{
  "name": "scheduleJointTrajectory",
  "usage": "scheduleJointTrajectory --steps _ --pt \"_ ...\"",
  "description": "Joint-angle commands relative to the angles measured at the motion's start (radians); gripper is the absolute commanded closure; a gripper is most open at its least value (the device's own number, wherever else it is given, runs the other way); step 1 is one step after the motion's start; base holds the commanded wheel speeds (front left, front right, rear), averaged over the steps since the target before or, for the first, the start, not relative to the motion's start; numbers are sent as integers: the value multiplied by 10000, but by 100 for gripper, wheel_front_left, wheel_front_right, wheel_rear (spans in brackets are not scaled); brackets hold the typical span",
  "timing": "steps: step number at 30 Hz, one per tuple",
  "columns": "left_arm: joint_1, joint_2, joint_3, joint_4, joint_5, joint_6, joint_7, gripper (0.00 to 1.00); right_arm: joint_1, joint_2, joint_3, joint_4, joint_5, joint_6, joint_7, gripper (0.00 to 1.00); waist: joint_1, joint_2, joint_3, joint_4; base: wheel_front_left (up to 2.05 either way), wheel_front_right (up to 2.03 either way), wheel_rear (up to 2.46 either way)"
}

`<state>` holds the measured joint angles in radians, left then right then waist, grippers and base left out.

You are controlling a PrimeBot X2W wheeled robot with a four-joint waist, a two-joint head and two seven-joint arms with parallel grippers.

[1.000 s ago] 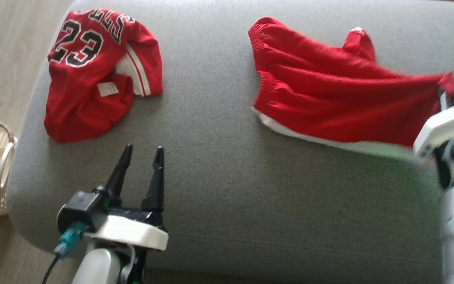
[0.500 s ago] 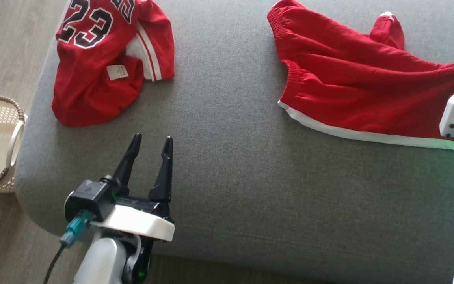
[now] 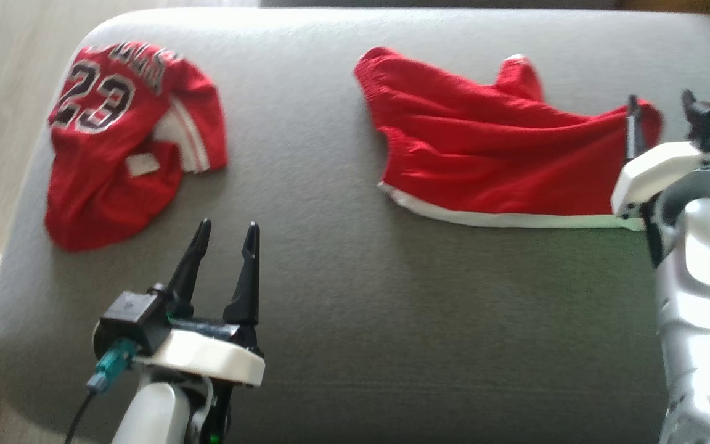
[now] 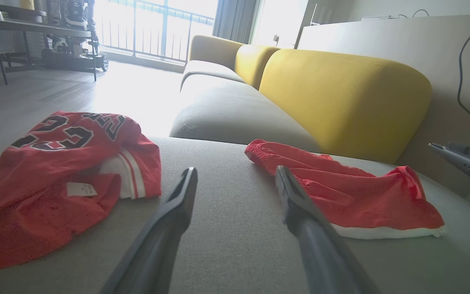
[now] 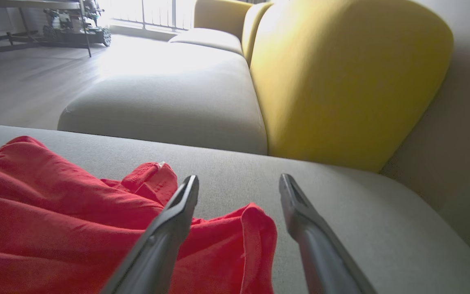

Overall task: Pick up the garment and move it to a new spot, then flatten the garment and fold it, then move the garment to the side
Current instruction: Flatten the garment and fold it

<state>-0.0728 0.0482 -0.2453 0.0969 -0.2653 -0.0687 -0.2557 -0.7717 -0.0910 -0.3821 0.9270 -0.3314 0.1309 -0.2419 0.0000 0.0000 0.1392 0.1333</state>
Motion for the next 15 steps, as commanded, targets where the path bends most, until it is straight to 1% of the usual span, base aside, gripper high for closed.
scheduleJointTrajectory --steps 1,5,9,13,15 --pt "-74 20 351 -370 53 51 -61 0 275 167 626 -788 76 -2 -165 0 0 0 -394 -509 0 0 0" --pt "39 20 406 -419 -99 97 -61 0 1745 375 1988 -2683 944 -2 -193 0 0 0 -398 -1012 0 0 0" --pt "9 20 421 -409 -117 94 -61 0 3401 401 3072 -4891 2449 -2 -196 0 0 0 -265 -1419 0 0 0" --pt "-84 20 608 -402 -242 170 -61 0 4860 404 3530 -6755 3836 -2 -197 0 0 0 -170 -1720 0 0 0" --pt "-131 20 713 -415 -292 220 -61 0 5424 405 3617 -7388 4229 -2 -197 0 0 0 -129 -1827 0 0 0"
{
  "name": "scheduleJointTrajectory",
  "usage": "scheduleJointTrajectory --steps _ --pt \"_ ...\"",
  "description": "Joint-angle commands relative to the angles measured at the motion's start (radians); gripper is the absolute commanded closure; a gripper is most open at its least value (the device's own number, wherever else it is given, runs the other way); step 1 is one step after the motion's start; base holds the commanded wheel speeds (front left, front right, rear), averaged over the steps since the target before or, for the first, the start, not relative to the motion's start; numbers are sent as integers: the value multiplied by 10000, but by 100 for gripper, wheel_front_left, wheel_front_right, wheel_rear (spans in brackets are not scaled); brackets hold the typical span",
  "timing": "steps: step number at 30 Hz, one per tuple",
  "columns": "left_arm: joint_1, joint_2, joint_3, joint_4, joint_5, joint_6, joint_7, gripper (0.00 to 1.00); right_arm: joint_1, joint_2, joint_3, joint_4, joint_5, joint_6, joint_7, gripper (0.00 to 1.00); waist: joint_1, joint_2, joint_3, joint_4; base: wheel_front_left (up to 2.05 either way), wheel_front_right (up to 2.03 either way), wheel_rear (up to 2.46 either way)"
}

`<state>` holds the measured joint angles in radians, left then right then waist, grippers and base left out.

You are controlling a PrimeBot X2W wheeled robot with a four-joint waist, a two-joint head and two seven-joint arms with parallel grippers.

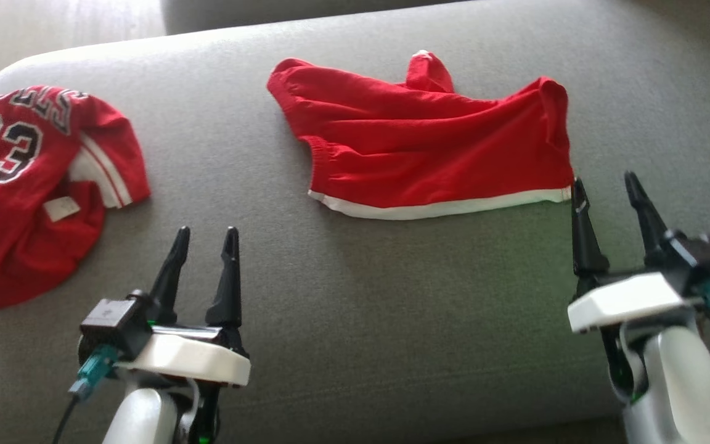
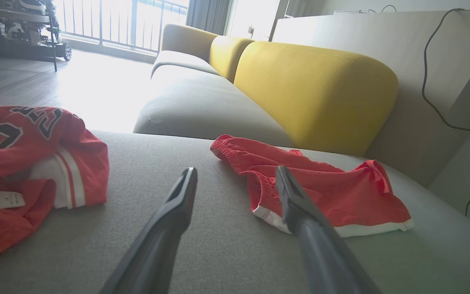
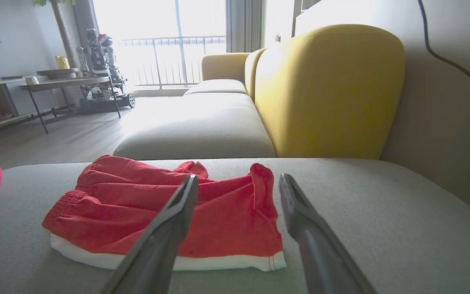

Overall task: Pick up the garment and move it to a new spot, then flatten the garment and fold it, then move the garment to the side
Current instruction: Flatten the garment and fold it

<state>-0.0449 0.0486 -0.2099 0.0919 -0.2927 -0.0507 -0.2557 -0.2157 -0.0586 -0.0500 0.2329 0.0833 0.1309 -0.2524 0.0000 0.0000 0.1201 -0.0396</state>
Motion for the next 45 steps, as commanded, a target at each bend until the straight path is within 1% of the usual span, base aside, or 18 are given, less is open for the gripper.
scheduleJointTrajectory --steps 1,6,11,13,18,22,26,33,36,41,45 --pt "-434 16 387 -370 -18 52 -61 0 94 81 333 -703 230 -2 -92 0 0 0 84 -124 0 0 0" --pt "-482 16 441 -284 -22 37 -61 0 788 82 516 -1231 463 -2 -92 0 0 0 117 -220 0 0 0" --pt "-651 16 396 -119 93 -36 -61 0 763 82 654 -1398 521 -2 -92 0 0 0 346 -375 0 0 0" --pt "-858 16 278 94 314 -135 -61 0 681 82 730 -1480 530 -2 -92 0 0 0 548 -488 0 0 0" --pt "-1766 16 -83 1258 739 -255 -61 0 527 83 705 -1642 637 -2 -93 0 0 0 1129 -839 0 0 0" --pt "-2733 16 -415 2594 1068 -373 -61 0 446 83 734 -1721 700 -2 -93 0 0 0 1528 -1111 0 0 0" --pt "-3645 20 -505 3946 1179 -421 -61 0 315 83 774 -1802 765 -2 -93 0 0 0 1859 -1387 0 0 0" --pt "-4772 29 -209 5420 1129 -96 -61 0 154 83 766 -1946 795 -2 -93 0 0 0 2243 -1786 0 0 0" --pt "-5058 32 -61 5932 979 -75 -61 0 123 83 721 -1977 800 -2 -93 0 0 0 2331 -1908 0 0 0" --pt "-5365 44 108 6598 936 173 -61 0 84 83 676 -2028 829 -2 -93 0 0 0 2396 -1991 0 0 0" --pt "-5467 41 59 6993 943 209 -61 0 72 83 655 -2028 829 -2 -93 0 0 0 2393 -1954 0 0 0"
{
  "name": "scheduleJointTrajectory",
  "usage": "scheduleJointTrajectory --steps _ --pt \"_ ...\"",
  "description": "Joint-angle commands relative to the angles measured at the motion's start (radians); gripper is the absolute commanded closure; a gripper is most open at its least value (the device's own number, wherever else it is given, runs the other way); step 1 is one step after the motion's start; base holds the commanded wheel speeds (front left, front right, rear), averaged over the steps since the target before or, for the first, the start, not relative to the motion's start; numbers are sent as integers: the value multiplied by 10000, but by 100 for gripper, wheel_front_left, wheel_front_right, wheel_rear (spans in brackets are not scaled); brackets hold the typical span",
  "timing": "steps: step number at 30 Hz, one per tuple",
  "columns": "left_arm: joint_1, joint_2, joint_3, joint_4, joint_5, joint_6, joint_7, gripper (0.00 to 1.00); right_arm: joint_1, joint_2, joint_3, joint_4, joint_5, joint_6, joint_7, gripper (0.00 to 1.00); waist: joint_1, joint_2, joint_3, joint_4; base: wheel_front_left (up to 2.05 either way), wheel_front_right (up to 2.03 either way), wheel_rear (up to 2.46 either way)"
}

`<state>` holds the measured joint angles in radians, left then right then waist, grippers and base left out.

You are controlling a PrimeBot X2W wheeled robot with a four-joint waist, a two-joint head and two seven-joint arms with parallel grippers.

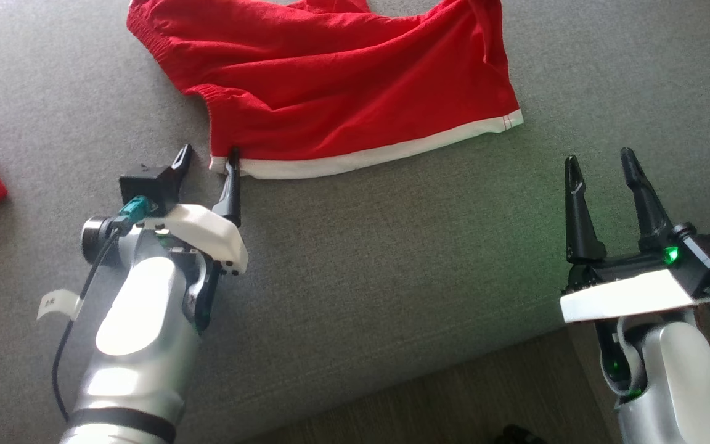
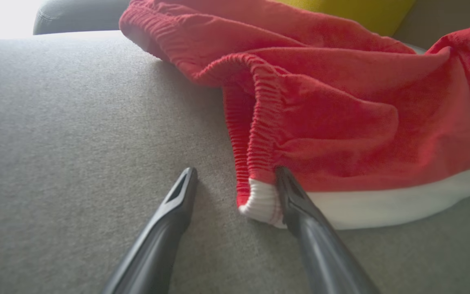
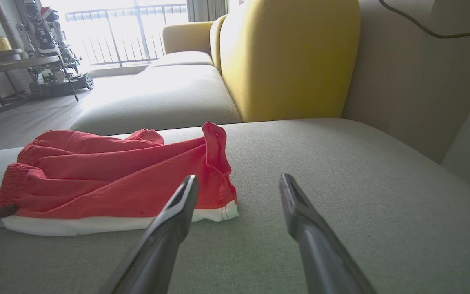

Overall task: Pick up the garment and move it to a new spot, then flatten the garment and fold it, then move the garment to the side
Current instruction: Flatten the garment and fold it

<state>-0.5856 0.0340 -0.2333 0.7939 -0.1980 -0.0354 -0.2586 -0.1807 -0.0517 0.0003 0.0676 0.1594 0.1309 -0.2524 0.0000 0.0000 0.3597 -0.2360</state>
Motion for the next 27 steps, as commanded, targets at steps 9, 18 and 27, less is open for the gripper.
scheduleJointTrajectory --steps 9,18,27 --pt "-140 166 -253 133 -380 -280 -32 100 -550 14 234 -58 130 -2 -93 0 0 0 -64 276 0 0 0" --pt "268 164 -710 -1301 -815 -50 -32 100 -1466 14 68 1888 776 -2 -93 0 0 0 -151 881 0 0 0" --pt "851 163 -1337 -2604 -959 81 -32 100 -2971 14 143 4660 1905 -2 -93 0 0 0 -118 1605 0 0 0"
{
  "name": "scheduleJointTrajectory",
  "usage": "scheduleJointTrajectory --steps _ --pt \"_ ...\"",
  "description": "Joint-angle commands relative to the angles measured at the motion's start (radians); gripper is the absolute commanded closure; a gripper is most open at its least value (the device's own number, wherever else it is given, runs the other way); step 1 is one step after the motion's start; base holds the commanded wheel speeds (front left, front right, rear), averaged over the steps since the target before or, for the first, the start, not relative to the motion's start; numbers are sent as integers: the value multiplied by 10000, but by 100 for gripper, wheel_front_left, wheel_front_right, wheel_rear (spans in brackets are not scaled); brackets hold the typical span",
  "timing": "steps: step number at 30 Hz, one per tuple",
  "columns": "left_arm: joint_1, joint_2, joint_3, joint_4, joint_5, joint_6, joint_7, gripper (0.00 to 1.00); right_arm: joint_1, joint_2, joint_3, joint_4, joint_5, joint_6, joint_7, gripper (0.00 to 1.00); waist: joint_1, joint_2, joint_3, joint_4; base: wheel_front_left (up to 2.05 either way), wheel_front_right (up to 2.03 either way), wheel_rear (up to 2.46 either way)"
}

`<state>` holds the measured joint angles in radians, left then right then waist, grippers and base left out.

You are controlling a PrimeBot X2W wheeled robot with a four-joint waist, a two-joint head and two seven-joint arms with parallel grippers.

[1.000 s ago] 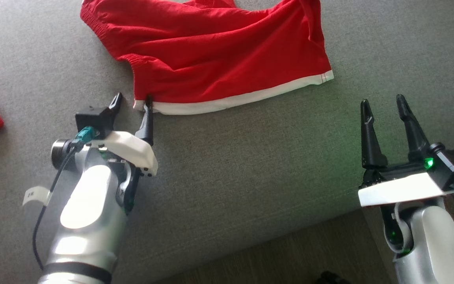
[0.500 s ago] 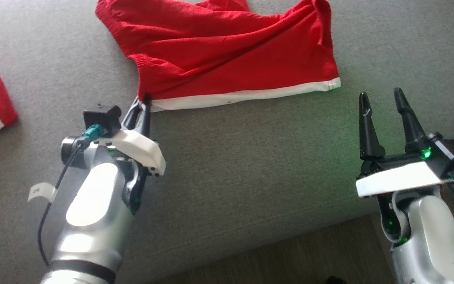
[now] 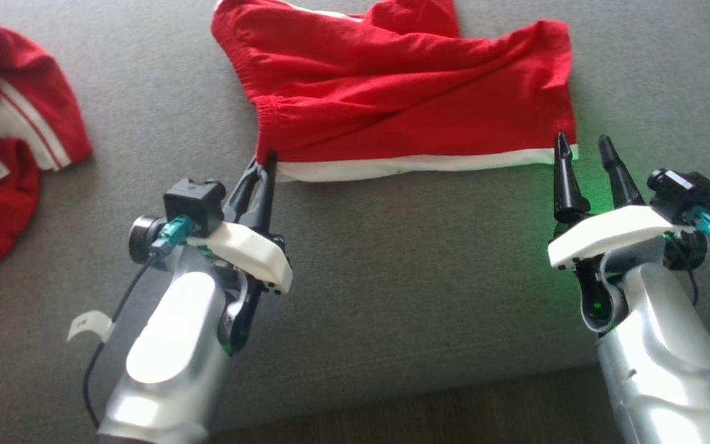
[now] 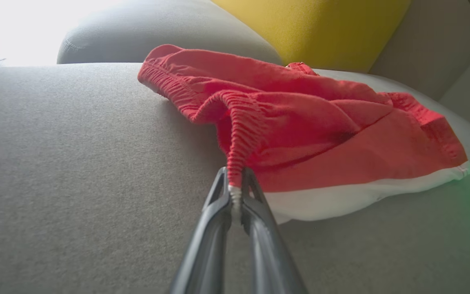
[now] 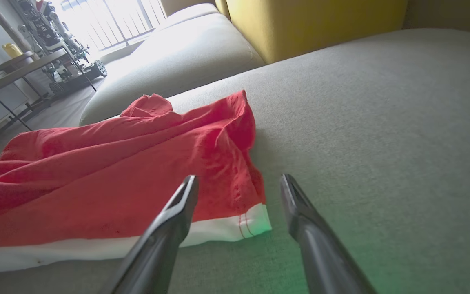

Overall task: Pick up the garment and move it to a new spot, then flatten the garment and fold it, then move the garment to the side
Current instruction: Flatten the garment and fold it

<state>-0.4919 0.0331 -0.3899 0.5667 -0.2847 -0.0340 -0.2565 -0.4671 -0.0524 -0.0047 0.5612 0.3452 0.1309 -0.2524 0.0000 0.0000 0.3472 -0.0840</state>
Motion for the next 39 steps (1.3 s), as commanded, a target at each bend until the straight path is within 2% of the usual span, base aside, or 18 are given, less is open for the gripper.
scheduleJointTrajectory --steps 1,7,12,17,18,19,20,29,39 --pt "-55 172 169 -405 -112 78 -53 100 -239 22 145 61 108 -2 -93 0 0 0 9 146 0 0 0" --pt "58 172 -125 -743 -107 161 -53 100 -795 22 32 1381 92 -2 -93 0 0 0 67 380 0 0 0" --pt "161 172 -191 -923 -44 192 -53 100 -1019 22 -226 1880 111 -2 -93 0 0 0 118 439 0 0 0" --pt "198 172 -157 -1046 7 181 -53 100 -1217 22 53 2318 504 -2 -93 1 0 0 159 430 0 0 0" --pt "200 172 -158 -1054 15 172 -53 100 -1251 22 161 2432 573 -2 -93 50 0 0 156 431 0 0 0" --pt "201 172 -160 -1057 22 163 -53 100 -1283 22 289 2492 664 -2 -93 91 0 0 145 434 0 0 0" --pt "201 172 -155 -1054 25 154 -53 100 -1303 22 438 2492 771 -2 -93 100 0 0 127 436 0 0 0" --pt "394 230 198 -1104 -35 233 -53 100 -996 22 799 1819 925 -2 -93 100 0 0 -322 404 0 0 0" --pt "758 399 412 -1668 -561 -64 216 100 -525 22 823 -931 203 -2 -93 100 0 0 -1654 206 0 0 0"
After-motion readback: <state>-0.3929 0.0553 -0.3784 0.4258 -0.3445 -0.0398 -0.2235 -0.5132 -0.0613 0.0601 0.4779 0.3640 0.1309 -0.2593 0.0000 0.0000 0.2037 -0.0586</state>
